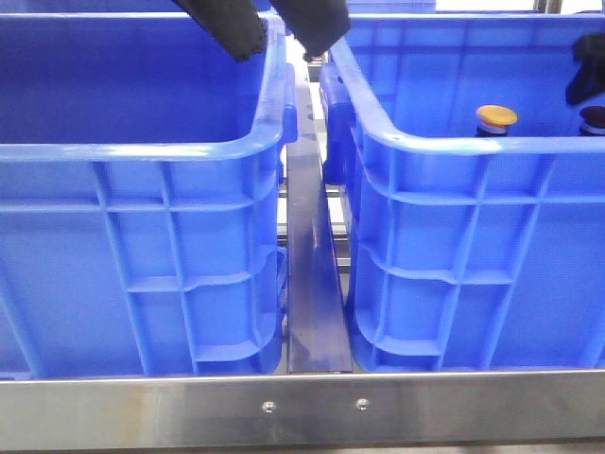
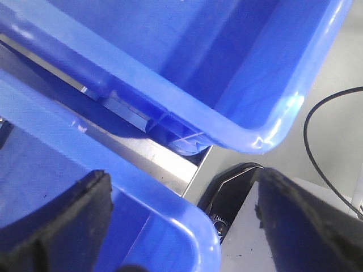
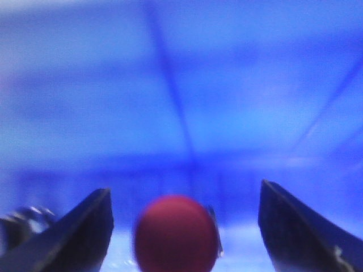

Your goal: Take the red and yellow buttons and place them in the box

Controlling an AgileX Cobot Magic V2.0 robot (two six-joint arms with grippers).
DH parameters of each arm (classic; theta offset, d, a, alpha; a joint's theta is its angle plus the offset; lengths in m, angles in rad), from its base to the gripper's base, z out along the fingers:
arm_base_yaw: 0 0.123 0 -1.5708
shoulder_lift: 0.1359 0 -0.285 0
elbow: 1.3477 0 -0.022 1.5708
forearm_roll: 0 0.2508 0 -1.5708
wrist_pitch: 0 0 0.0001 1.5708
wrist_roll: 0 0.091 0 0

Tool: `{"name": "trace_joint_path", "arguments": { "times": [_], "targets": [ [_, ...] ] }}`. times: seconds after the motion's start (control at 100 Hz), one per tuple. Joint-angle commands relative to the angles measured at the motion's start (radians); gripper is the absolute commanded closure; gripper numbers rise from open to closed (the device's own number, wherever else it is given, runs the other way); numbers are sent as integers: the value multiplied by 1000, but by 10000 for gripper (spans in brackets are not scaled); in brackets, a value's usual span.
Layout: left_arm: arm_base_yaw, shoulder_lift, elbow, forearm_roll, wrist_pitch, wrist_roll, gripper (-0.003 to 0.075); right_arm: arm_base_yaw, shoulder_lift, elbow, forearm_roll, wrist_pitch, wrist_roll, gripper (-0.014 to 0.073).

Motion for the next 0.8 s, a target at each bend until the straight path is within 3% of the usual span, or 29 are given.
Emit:
{"name": "trace_joint_path", "arguments": {
  "times": [0.0,0.24,0.31,0.38,0.5,0.56,0.66,0.79],
  "targets": [
    [-7,-37,-34,-25,-53,3,218,-3,-96,-29,13,24,-7,34],
    [-7,-46,-34,-25,-72,3,221,-3,-228,11,13,132,-7,53],
    [-7,-54,-34,-25,-77,3,237,-3,-272,41,12,154,-7,137],
    [-7,-64,-34,-25,-79,-32,269,-3,-319,76,12,167,-7,284],
    [-7,-94,-30,35,-105,-113,374,-3,-412,149,12,180,-7,573],
    [-7,-106,-28,112,-126,-198,447,-3,-455,185,12,184,-7,672],
    [5,-124,-5,259,-158,-330,580,-3,-530,242,12,189,-7,655],
    [66,-142,46,295,-186,-371,740,-3,-628,312,12,189,-7,655]
  ]
}}
